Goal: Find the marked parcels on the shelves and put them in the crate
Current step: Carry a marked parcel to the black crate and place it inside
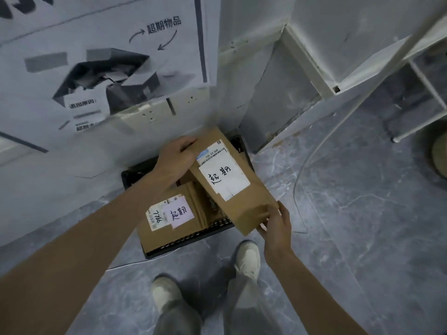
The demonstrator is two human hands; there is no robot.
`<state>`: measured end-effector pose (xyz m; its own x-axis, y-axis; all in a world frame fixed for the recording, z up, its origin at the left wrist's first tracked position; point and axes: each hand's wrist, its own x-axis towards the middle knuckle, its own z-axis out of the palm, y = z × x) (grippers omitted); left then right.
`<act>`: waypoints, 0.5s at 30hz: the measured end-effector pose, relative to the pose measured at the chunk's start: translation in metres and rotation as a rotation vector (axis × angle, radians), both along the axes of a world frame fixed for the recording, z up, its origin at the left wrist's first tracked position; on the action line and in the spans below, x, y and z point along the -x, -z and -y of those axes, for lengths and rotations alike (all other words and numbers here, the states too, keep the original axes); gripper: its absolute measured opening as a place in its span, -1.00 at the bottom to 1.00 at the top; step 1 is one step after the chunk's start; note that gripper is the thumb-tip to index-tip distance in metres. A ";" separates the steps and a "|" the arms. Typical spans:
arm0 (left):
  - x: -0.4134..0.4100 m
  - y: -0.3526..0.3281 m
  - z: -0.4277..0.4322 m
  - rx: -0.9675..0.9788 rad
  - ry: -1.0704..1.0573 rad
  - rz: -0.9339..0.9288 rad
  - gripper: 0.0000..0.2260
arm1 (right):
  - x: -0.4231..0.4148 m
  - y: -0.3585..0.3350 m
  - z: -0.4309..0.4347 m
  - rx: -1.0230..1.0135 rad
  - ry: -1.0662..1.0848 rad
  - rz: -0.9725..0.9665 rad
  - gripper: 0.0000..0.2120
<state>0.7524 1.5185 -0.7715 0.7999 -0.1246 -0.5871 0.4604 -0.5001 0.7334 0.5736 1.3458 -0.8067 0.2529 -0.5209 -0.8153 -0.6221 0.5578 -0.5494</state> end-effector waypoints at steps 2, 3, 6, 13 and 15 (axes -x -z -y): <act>-0.008 0.014 0.008 -0.031 0.044 0.033 -0.80 | 0.000 0.016 -0.005 -0.050 0.048 -0.011 -0.64; -0.011 0.021 0.012 -0.039 0.063 0.046 -0.78 | 0.000 0.023 -0.008 -0.081 0.075 -0.014 -0.65; -0.013 0.037 0.026 -0.060 0.095 0.068 -0.86 | 0.005 0.042 -0.014 -0.136 0.122 -0.016 -0.65; -0.009 0.073 0.044 -0.067 0.150 0.026 -0.64 | 0.006 0.076 -0.010 -0.180 0.216 -0.044 -0.63; -0.010 0.082 0.044 -0.080 0.138 0.024 -0.63 | 0.004 0.082 -0.008 -0.198 0.194 -0.042 -0.63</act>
<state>0.7622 1.4746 -0.8540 0.7920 -0.1882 -0.5808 0.3663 -0.6147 0.6986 0.5694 1.3539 -0.8885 0.1273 -0.3861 -0.9136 -0.5130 0.7627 -0.3938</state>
